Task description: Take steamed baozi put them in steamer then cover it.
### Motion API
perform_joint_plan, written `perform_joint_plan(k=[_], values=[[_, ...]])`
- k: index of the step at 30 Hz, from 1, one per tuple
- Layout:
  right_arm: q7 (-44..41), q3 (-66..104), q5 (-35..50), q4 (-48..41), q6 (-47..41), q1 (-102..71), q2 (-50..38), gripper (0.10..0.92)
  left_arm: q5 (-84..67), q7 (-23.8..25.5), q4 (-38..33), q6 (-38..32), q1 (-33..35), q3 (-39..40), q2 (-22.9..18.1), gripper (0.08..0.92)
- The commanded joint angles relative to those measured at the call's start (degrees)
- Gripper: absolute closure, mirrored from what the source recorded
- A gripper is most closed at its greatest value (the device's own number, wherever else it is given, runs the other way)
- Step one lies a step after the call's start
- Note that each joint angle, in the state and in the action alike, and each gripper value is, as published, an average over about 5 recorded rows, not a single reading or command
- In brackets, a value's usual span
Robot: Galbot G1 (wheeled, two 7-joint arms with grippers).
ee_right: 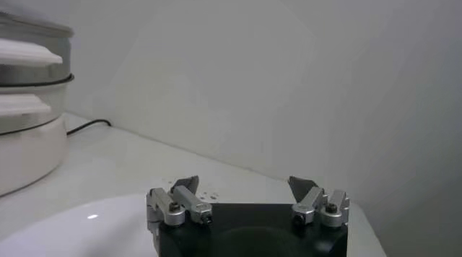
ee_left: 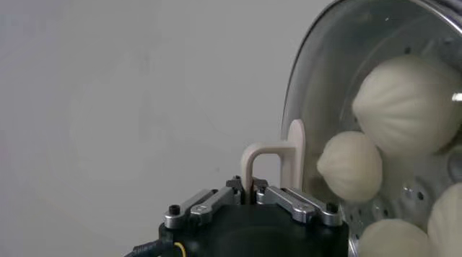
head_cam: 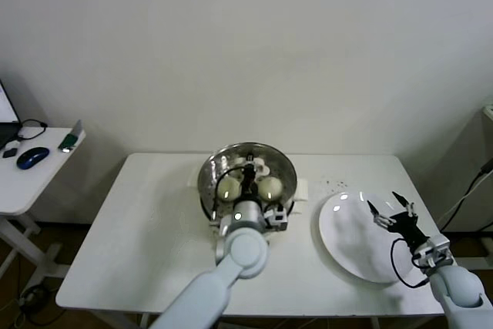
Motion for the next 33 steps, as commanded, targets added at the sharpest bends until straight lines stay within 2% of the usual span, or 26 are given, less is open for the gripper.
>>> perform_joint_plan(k=[1,16,22,26,33], values=[[-0.11,-0.34,-0.85,-0.66,0.35,0.42,-0.02,0.203,0.08,0.06,0.63,2.17,0.38,-0.48,-0.86,0.849],[-0.81,-0.13,-1.3,-0.68,0.69,0.27,0.1,0.203,-2.1,-3.05,1.78,2.37,0.64,-0.96,-1.2,0.849],[-1.04,0.03,-1.51,-0.48,0.53,0.0,0.1,0.203,-4.07,-3.33,0.83,2.69,1.45,-0.94,0.12,0.84],[-1.09,0.05,-1.52,0.09,-0.32,-0.39,-0.11,0.203,-5.32,-3.34,-1.84,2.8,2.0,-1.22,1.62,0.757],[0.79,0.29,-2.59,0.64,-4.22,-0.29,-0.25,0.203,-6.88,-3.03,-9.35,2.8,4.6,-2.03,5.16,0.55]])
